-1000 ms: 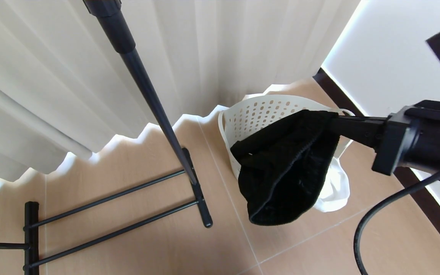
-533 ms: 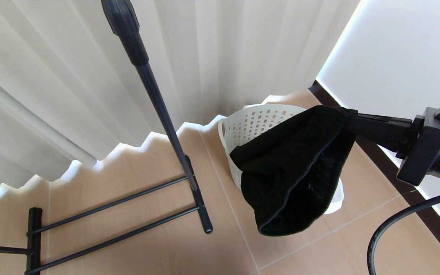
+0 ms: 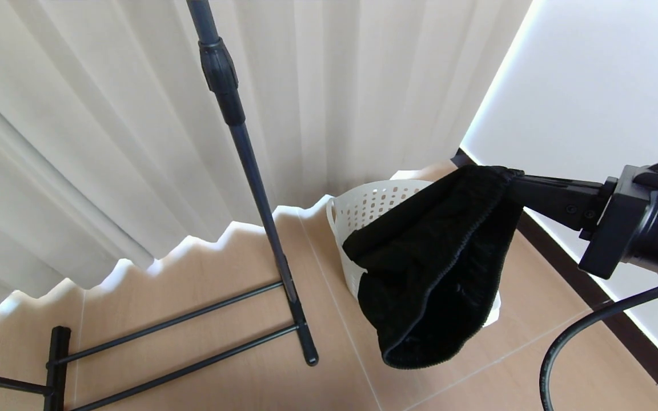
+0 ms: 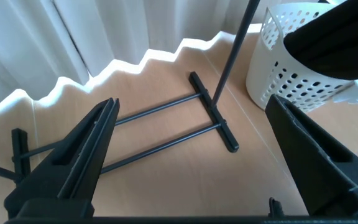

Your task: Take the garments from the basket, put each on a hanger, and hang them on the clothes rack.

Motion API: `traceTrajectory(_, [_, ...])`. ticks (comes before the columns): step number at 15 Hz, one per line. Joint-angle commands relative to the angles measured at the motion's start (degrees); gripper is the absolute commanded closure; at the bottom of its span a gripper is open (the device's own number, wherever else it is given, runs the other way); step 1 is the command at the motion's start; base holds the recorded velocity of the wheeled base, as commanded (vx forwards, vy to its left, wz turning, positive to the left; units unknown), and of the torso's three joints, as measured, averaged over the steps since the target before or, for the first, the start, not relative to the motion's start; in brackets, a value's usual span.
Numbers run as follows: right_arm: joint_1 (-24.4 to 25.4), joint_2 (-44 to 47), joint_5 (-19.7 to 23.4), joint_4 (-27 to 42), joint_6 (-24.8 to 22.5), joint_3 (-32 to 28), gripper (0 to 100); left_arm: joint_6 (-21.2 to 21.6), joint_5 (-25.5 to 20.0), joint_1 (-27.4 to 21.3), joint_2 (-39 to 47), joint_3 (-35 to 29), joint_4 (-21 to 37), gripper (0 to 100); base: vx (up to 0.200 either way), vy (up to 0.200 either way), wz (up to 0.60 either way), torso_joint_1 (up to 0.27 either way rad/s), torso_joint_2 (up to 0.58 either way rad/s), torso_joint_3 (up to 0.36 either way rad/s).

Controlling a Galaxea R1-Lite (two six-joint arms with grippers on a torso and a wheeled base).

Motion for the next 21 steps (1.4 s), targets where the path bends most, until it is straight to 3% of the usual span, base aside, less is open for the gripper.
traceTrajectory(1, [0.02, 0.25, 0.02, 0.03, 0.01, 0.06, 100, 0.03, 0.00, -0.01, 0.02, 0.00, -0.02, 0, 0.000, 0.000, 0.00, 0.002, -0.01, 0.203])
traceTrajectory(8, [-1.12, 0.16, 0.29, 0.03, 0.10, 0.59, 100, 0.03, 0.00, -0.01, 0.02, 0.00, -0.02, 0, 0.000, 0.000, 0.00, 0.002, -0.02, 0.179])
traceTrajectory(21, [-1.12, -0.02, 0.29, 0.03, 0.01, 0.76, 100, 0.03, 0.00, -0.01, 0.02, 0.00, -0.02, 0, 0.000, 0.000, 0.00, 0.065, -0.42, -0.169])
